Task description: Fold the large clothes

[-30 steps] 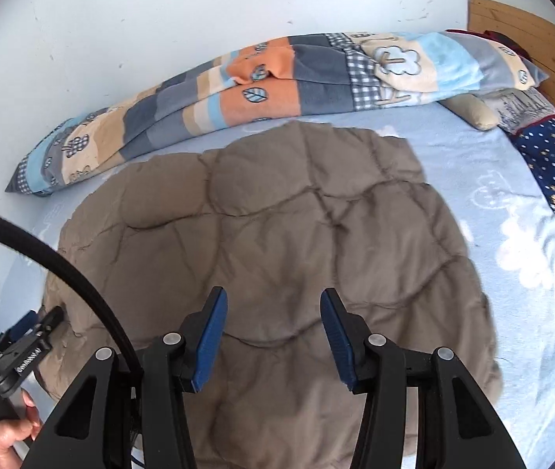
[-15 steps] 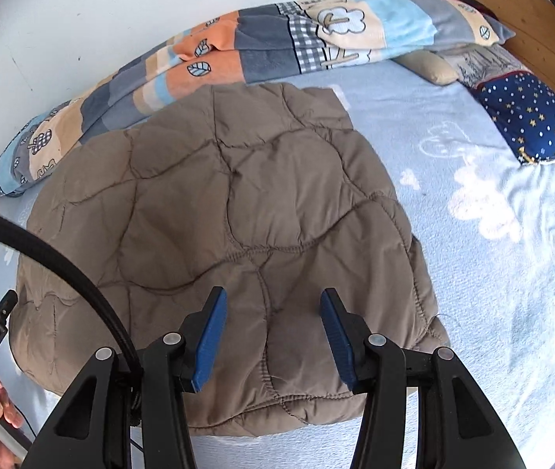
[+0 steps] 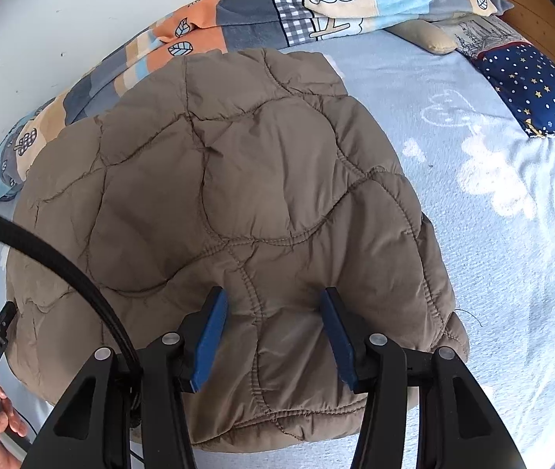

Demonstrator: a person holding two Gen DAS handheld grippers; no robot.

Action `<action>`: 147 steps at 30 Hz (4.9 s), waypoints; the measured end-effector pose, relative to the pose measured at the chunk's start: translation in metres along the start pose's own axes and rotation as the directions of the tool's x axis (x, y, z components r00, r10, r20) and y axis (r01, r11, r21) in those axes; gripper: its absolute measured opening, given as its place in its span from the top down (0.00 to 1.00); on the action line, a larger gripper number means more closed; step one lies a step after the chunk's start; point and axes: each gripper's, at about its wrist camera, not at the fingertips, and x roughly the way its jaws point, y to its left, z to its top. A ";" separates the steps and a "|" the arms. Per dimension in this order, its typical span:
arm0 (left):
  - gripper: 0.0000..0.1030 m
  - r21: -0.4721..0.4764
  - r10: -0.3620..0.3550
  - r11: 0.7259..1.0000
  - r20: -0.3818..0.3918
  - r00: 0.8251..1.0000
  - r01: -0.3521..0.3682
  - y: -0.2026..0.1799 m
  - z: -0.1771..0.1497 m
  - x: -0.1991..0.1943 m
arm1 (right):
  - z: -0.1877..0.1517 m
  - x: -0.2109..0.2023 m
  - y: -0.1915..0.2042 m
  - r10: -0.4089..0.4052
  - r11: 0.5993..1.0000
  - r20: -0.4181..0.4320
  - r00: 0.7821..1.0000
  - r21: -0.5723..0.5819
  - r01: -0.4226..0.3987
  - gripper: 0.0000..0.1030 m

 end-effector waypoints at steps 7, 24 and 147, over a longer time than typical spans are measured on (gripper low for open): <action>0.34 -0.004 -0.022 1.000 -0.061 0.998 0.022 0.001 -0.005 0.012 | -0.001 0.014 -0.002 0.003 1.000 -0.038 0.999 -0.005 -0.003 0.45; 0.21 -0.386 -0.472 0.835 -0.137 0.871 0.392 0.138 0.014 0.042 | 0.016 -0.056 -0.030 0.228 0.973 0.092 0.969 -0.060 -0.223 0.22; 0.28 0.050 -0.323 0.946 0.176 0.930 0.320 -0.045 -0.146 -0.166 | -0.152 -0.099 0.051 0.164 0.979 0.292 0.942 -0.169 -0.118 0.32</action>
